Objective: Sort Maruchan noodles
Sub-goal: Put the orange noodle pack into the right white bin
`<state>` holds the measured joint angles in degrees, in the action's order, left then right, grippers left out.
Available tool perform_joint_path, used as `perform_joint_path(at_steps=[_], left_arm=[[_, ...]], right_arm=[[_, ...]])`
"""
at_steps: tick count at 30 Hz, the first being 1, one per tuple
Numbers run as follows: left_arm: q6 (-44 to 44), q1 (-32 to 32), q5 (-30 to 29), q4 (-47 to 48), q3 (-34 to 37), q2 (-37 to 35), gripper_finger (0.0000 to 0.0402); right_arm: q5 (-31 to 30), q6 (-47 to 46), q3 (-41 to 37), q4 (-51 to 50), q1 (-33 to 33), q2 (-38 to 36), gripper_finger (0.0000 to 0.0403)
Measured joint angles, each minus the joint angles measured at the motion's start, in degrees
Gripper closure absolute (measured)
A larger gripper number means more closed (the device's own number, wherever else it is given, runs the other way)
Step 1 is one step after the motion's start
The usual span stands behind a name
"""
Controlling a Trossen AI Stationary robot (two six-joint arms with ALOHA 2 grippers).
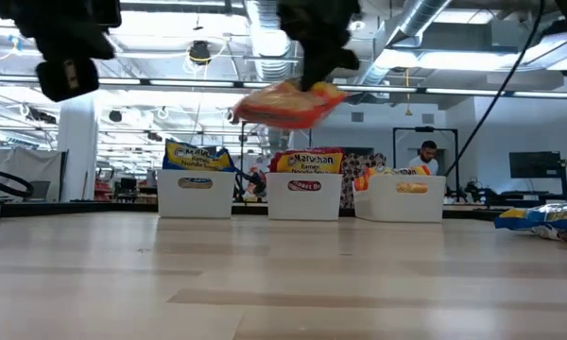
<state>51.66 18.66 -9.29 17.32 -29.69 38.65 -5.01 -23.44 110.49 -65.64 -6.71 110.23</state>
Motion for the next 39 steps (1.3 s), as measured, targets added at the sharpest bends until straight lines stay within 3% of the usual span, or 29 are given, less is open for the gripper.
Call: perform_joint_path(at_steps=[10,19,27,34,39], left_arm=[[-2.3,-6.5,-3.7,-1.5,0.1,-4.8,0.0401],[-4.1,-12.0,-8.1,-2.3,0.1,-8.6,0.0401],[-5.6,-16.8,-10.9,-2.7,0.1,-10.1,0.0401],[-6.5,-20.6,-10.9,-1.5,0.1,-10.2,0.0401],[-6.4,-22.5,-10.9,-1.6,0.1,-10.2,0.0401]], right_arm=[[-12.3,14.4,0.0,-9.8,-12.3,-9.1,0.0397],[-14.9,29.3,-2.1,-11.7,-25.3,-12.7,0.0397],[-13.7,37.0,-14.5,-8.8,-30.7,-16.5,0.0397],[-12.0,45.9,-30.3,6.8,-31.6,-23.2,0.0397],[-10.7,50.5,-36.8,12.1,-30.6,-24.8,0.0397]])
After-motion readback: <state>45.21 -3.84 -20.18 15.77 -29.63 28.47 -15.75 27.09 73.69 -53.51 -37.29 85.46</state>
